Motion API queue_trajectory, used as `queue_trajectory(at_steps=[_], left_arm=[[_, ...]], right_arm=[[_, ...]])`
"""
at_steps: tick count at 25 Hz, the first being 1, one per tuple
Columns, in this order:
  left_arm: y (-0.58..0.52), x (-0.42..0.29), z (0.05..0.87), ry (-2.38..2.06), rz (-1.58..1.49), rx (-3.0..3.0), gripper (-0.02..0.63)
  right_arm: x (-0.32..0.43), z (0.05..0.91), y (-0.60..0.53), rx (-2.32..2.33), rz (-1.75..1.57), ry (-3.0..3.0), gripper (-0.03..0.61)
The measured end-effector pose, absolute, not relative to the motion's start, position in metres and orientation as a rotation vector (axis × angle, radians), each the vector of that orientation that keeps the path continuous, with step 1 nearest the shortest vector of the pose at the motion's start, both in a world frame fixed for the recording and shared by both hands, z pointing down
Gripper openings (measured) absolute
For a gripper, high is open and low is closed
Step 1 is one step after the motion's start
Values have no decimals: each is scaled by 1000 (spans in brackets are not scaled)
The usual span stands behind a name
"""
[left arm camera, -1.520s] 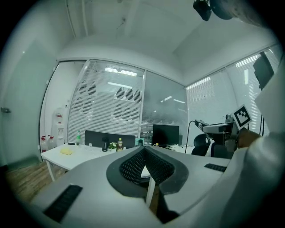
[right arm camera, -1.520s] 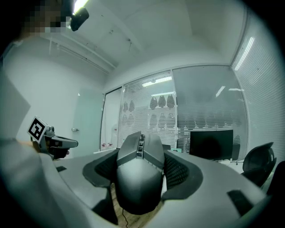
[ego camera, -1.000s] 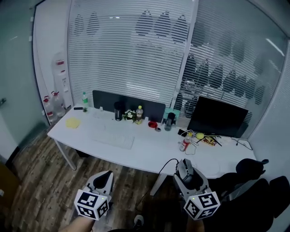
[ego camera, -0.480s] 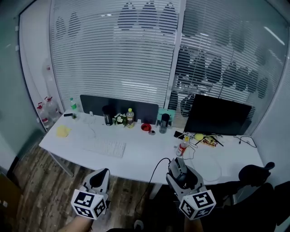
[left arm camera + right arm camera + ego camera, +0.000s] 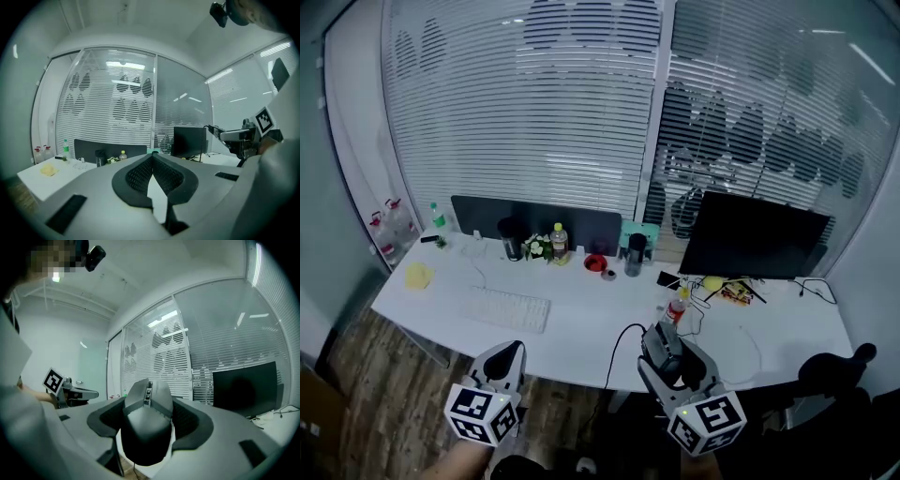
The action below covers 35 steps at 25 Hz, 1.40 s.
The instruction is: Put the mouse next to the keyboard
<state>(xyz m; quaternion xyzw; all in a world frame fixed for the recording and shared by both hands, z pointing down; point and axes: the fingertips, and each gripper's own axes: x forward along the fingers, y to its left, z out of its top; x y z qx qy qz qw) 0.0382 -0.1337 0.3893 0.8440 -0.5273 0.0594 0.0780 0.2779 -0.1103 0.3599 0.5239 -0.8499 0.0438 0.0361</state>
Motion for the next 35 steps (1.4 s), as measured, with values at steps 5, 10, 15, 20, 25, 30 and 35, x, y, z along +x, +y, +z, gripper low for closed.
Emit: queue_trajectory(at_steps=[5,10,15,20,25,30,35], left_arm=[[-166,42,389,-1543,149,2568,28],[-205,16,398,-1511,168,2594,28],[-244,-31,396,-1446,148,2632,28],[-287,-81,395,-1392,123,2662,28],[-327,-120,409,-1381,147,2623,28],[-359,-155,417,-1347,138,2637,28],[-382,-181,429,-1270,147,2645,28]], right_arm=[[269,371,-137,1623,154,-2586,295],[242,368,-164,1679,114,-2543,295],[192,366,-194,1727,109,-2496,295],[137,366,-227,1755,99,-2454,295],[98,374,-260,1784,95,-2395,295],[62,382,-291,1805,138,-2378,296],[33,388,-319,1835,161,-2340,296]])
